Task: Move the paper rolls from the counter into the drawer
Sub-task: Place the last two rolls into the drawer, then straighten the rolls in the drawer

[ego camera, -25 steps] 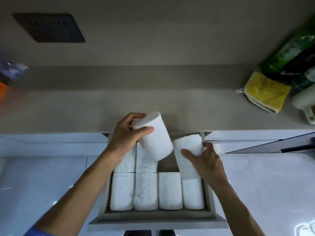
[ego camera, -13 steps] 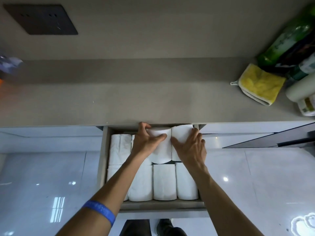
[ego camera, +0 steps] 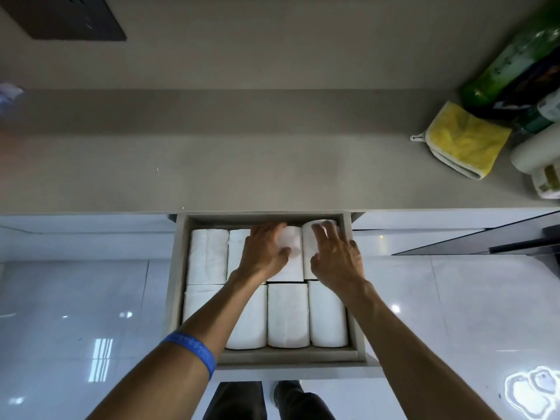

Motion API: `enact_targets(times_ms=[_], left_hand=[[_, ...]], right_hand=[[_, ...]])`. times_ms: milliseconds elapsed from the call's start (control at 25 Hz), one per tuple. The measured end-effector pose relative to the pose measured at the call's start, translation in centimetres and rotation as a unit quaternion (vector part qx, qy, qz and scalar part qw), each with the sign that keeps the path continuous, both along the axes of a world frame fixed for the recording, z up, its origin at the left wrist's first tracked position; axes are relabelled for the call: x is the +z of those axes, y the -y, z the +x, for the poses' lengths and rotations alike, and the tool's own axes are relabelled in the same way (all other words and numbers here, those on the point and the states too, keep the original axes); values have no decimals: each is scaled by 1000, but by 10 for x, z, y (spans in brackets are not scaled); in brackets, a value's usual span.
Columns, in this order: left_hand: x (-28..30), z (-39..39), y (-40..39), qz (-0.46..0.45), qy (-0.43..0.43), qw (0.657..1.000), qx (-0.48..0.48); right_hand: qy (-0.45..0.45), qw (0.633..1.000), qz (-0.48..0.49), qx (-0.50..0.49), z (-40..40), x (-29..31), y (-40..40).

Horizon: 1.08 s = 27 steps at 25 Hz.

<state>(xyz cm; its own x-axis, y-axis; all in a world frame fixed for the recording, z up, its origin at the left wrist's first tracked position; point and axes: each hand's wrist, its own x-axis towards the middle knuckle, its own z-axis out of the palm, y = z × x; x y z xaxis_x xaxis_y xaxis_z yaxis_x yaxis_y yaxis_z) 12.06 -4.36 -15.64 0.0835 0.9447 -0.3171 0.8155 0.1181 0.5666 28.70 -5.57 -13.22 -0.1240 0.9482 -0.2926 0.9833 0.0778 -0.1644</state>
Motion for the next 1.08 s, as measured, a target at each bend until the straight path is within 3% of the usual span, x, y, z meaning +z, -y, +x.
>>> enact_targets(times_ms=[240,360,440,520,560,640,680,760,840,880,960,1000,1080], left_hand=[[0,-4,2,-7,-2,1000,-26],[16,-10,11,-61,49,997,-5],[39,-17,28,-71,119,988,66],[61,-35,68,-85,191,967,149],[68,-45,93,-94,227,952,181],[80,-63,154,-122,272,920,256],[82,-70,183,-149,264,905,299],[75,-84,230,-222,197,871,391],[64,-95,259,-284,231,784,502],[60,-97,262,-293,309,718,551],[54,-100,262,-235,498,567,612],[53,-102,259,-201,551,521,621],[54,-104,244,-179,594,473,625]], right_hand=[[0,990,-136,-25,1,1,-31],[-35,994,-103,-22,6,7,-8],[-111,993,-23,-43,9,18,20],[-265,961,-5,-77,8,30,63],[-360,926,-41,-110,8,34,87],[-543,798,-179,-192,-1,45,140],[-580,737,-255,-236,-6,50,164],[-550,678,-356,-333,-14,47,200],[-483,639,-362,-476,-15,40,219],[-499,582,-337,-546,-14,37,219],[-598,413,-297,-620,-16,39,213],[-635,355,-275,-628,-19,35,213],[-678,295,-231,-633,-26,26,209]])
